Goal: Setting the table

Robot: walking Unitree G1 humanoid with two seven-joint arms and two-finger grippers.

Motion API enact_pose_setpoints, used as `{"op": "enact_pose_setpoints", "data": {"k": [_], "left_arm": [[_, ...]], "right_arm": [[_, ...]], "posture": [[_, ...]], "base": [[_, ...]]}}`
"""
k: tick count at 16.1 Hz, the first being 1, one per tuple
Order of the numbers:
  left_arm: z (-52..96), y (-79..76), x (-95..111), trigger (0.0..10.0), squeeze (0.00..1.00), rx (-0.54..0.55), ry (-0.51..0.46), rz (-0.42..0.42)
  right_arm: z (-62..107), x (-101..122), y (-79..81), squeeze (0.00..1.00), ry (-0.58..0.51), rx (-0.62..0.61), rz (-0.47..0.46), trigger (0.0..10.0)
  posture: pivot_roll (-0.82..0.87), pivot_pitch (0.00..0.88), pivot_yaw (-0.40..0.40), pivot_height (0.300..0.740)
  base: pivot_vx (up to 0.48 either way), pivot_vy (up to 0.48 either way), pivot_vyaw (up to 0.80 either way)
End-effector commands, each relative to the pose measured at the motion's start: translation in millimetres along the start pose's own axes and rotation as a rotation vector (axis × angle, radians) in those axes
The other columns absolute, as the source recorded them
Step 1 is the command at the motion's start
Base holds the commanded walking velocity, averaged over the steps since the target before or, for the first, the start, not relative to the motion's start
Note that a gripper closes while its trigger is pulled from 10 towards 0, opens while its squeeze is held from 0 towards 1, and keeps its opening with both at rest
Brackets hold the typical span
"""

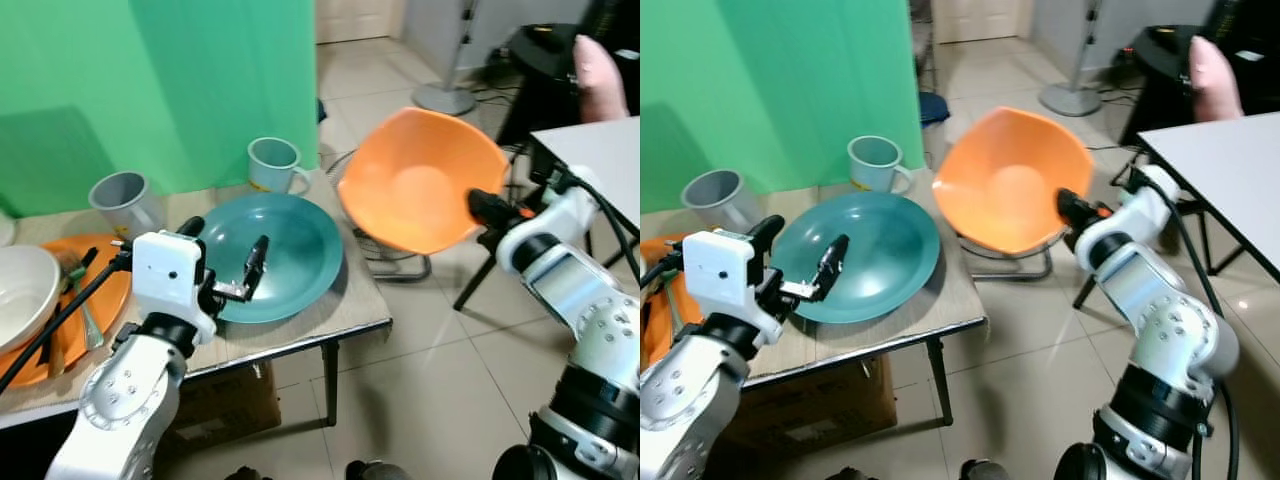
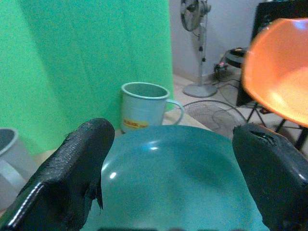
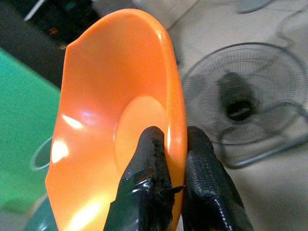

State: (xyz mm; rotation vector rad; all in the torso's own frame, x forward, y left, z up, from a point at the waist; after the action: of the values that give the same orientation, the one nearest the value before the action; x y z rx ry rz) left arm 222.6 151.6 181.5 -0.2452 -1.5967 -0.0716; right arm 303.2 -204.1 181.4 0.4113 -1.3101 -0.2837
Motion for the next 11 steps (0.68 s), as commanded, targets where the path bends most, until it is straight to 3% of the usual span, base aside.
{"op": "enact_pose_setpoints", "data": {"k": [1,5,11], "left_arm": [[-2.8,6.7,-2.7,10.0,0.0,0.068,-0.003,-0.023],[-7.0,7.2,-5.4,10.0,0.0,0.091,-0.007,-0.031],[-12.3,6.2,-1.4,10.0,0.0,0.081,-0.023,-0.059]], "right_arm": [[6.4,6.9,2.0,0.0,-0.047,-0.013,0.065,10.0],[6.0,9.1,4.0,0.0,-0.083,-0.03,0.021,10.0],[0.5,10.9,7.0,0.0,-0.098,-0.037,-0.019,10.0]], "posture": [[-0.09,0.0,0.043,0.74],[-0.1,0.0,0.041,0.74],[-0.09,0.006,0.036,0.74]], "base": [[0.0,0.0,-0.77],[0.0,0.0,-0.77],[0.269,0.0,-0.78]]}}
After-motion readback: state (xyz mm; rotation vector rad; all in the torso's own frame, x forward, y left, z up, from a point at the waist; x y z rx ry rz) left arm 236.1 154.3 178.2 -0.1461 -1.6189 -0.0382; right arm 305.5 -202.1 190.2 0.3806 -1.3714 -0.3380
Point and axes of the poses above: a point about 5 cm out from each wrist's last joint towards the gripper, its own z axis pointing back from the gripper into the wrist, its own x axis along the axis of the wrist's last joint, y = z × x, the point moved 1 cm from there along -z, pointing out of the wrist towards the gripper, and after that the axes turned 12 degrees about z, right-handed, at the moved point
